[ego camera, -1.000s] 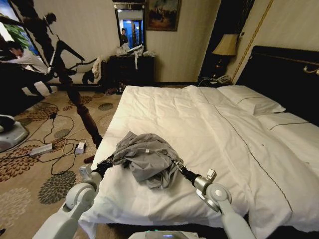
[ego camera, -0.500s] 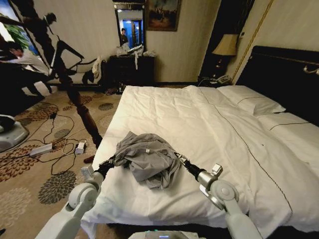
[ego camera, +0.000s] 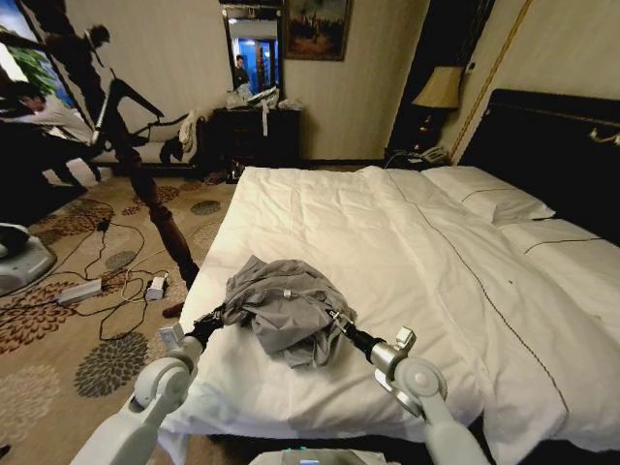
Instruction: Pick up the clothes from the bed and hang them on the clothes hanger.
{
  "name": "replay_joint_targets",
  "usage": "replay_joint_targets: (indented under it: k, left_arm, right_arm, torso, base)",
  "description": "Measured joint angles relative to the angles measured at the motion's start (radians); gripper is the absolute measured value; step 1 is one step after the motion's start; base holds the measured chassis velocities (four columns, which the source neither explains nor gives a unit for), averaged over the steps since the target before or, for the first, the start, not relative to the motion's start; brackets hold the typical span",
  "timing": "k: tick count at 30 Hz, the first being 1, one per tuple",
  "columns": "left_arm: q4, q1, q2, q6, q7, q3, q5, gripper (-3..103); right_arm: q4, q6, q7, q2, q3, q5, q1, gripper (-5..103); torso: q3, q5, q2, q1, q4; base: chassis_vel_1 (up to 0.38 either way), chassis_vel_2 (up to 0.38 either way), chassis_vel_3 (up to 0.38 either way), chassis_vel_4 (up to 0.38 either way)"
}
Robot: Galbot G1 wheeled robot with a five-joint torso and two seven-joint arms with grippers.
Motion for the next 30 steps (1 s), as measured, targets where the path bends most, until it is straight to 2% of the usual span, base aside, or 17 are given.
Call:
replay_joint_targets:
  k: [16,30]
  left_arm:
    - [-0.001,-0.003,-0.003,-0.001,0.000,0.010,0.001,0]
    - [-0.001,0.004,-0.004,-0.002,0.001,0.008,0.002,0]
  right_arm:
    - [-0.033,0.005,-0.007,-0.008,0.025,-0.014,0.009,100]
    - [-0.088,-0.001,-0.002,0.006,-0.017,-0.021,0.037,100]
  torso:
    - [0.000,0.0000,0.000,0.000,0.0000]
    - [0.000,0.0001,0.000,0.000,0.0000]
  base:
    - [0.000,0.000,0.000,0.000]
    - [0.000,0.000,0.000,0.000]
